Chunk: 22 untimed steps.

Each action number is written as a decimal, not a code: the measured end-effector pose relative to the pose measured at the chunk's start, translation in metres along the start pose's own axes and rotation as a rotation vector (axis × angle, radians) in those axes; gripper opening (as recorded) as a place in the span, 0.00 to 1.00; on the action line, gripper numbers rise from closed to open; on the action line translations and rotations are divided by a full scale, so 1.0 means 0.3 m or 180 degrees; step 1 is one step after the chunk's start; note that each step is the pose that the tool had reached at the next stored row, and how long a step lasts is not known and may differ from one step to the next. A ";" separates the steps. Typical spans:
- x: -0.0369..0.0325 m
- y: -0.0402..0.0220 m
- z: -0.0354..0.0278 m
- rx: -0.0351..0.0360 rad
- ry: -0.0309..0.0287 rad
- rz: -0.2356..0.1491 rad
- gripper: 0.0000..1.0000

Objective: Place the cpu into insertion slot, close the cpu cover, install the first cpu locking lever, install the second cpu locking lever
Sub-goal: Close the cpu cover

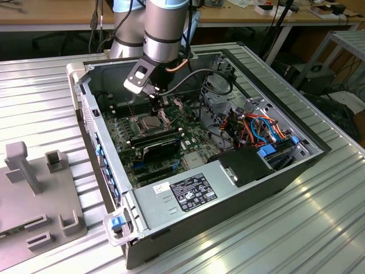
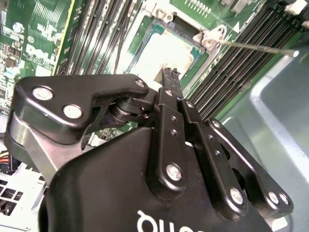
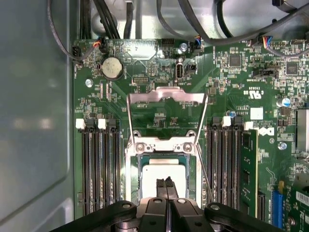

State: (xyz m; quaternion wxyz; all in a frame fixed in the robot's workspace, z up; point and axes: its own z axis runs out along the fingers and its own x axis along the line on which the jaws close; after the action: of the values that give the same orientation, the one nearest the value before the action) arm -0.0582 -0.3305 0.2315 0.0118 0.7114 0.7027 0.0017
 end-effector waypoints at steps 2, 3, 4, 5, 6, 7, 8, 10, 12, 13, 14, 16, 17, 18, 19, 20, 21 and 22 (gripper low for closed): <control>0.000 0.016 0.001 0.0000 0.0000 0.0000 0.11; 0.000 0.019 0.001 0.0000 0.0000 0.0000 0.11; 0.000 0.020 0.001 0.0000 0.0000 0.0000 0.11; 0.000 0.021 0.001 0.0000 0.0000 0.0000 0.11; 0.000 0.021 0.000 0.0000 0.0000 0.0000 0.11; 0.000 0.021 -0.001 0.0000 0.0000 0.0000 0.11; 0.000 0.021 -0.003 0.0000 0.0000 0.0000 0.11; 0.000 0.021 -0.008 0.0000 0.0000 0.0000 0.11; 0.000 0.021 -0.021 0.0000 0.0000 0.0000 0.11; 0.000 0.021 -0.023 0.0000 0.0000 0.0000 0.11; 0.000 0.021 -0.025 0.0000 0.0000 0.0000 0.11; 0.000 0.022 -0.025 -0.0001 0.0001 0.0000 0.11; 0.000 0.022 -0.025 -0.0001 0.0001 0.0000 0.11; 0.000 0.022 -0.026 0.0000 0.0000 0.0000 0.11; 0.000 0.021 -0.026 0.0000 0.0000 0.0000 0.11; 0.000 0.022 -0.026 0.0000 0.0000 0.0000 0.11; 0.000 0.022 -0.026 0.0000 0.0000 0.0000 0.11; 0.000 0.021 -0.027 0.0000 0.0000 0.0000 0.11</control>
State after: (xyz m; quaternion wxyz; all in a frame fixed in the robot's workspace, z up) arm -0.0519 -0.3305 0.2397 0.0118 0.7114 0.7027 0.0018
